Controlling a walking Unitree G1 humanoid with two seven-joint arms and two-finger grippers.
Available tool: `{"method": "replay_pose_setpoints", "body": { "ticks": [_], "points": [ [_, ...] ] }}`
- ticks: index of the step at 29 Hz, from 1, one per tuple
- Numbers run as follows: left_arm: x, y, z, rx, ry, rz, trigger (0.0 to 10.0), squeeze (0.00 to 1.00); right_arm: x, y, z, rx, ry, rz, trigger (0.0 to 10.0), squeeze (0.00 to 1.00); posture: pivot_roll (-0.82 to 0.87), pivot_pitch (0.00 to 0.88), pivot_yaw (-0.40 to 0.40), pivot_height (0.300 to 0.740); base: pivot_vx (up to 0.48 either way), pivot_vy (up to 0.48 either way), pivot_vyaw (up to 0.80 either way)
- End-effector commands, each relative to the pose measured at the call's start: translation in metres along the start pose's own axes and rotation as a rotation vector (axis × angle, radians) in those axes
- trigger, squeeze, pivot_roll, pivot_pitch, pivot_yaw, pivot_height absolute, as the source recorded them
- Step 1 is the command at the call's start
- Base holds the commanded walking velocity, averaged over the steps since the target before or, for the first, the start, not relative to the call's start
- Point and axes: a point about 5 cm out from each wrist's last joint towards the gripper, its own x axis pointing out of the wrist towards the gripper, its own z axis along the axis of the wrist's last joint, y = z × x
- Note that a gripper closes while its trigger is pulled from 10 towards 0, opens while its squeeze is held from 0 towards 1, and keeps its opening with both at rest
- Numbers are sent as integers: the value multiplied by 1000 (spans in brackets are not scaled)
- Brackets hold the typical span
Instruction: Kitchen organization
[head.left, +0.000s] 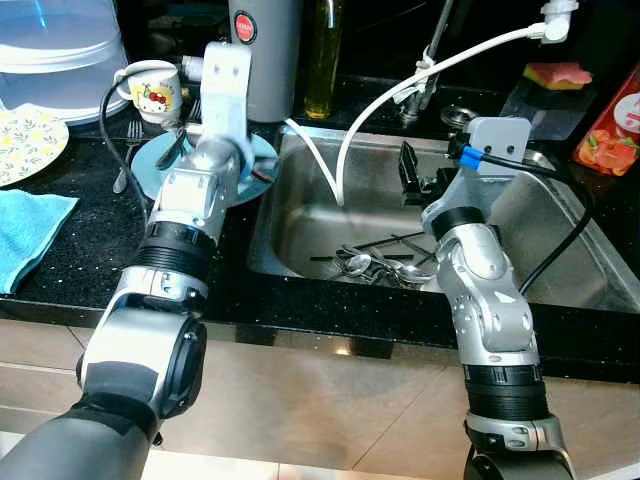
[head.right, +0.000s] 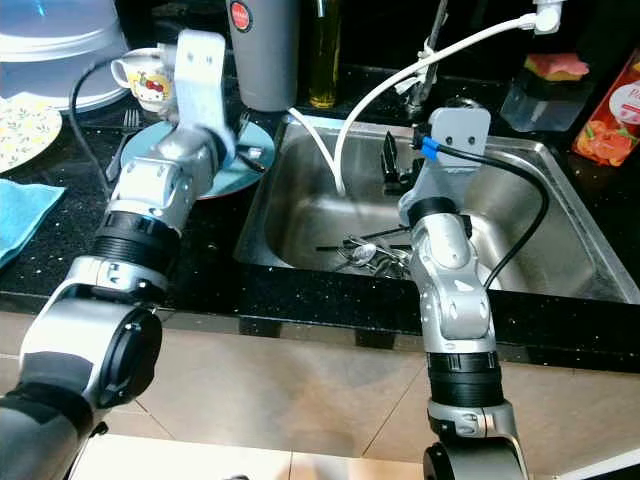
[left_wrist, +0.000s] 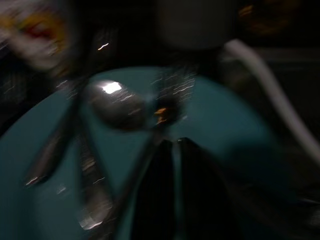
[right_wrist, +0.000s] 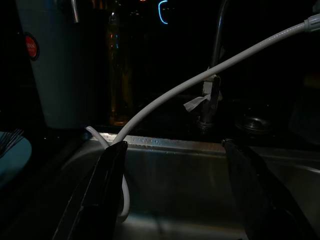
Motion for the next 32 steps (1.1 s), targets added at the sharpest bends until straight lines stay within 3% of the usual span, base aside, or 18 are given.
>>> {"method": "replay_pose_setpoints", "body": {
  "ticks": [1, 7, 11, 13, 14, 15, 16, 20, 29, 32],
  "points": [
    [2, 16, -8, 13, 53, 73, 10000, 1000, 1, -2, 0, -3, 0, -2, 10000, 0, 239, 36, -27, 740, 0, 0, 0],
    [2, 18, -13, -27, 90, 46, 10000, 1000, 1, -1, -1, -1, 3, -3, 10000, 0, 239, 41, -26, 740, 0, 0, 0],
    [4, 12, -15, -109, 114, 17, 10000, 1000, 1, -1, -1, -2, 4, -2, 10000, 0, 235, 44, -26, 740, 0, 0, 0],
    [5, 3, -13, -188, 121, -26, 10000, 1000, 1, -1, -1, -3, 4, -2, 10000, 0, 227, 52, -26, 740, 0, 0, 0],
    [5, -1, -12, -219, 122, -45, 10000, 655, 1, -1, -1, -3, 4, -1, 10000, 0, 225, 55, -26, 740, 0, 0, 0],
    [5, -1, -12, -219, 122, -45, 10000, 655, 1, -1, -1, -3, 4, -1, 10000, 0, 225, 55, -26, 740, 0, 0, 0],
    [6, -5, -10, -247, 113, -60, 10000, 0, 1, -1, 0, -4, 5, -1, 10000, 0, 223, 57, -26, 740, 0, 0, 0],
    [6, -16, -1, -340, 86, -122, 10000, 0, -1, 0, -1, -4, 8, 1, 10000, 0, 219, 66, -24, 740, 0, 0, 0],
    [8, -19, 6, -363, 71, -101, 10000, 0, -3, 2, -1, 0, 13, 0, 10000, 0, 214, 84, -20, 740, 0, 0, 0],
    [9, -24, 2, -507, 118, -145, 10000, 0, -4, 3, -1, -1, 16, 0, 10000, 0, 201, 97, -15, 740, 0, 0, 0]
  ]
}}
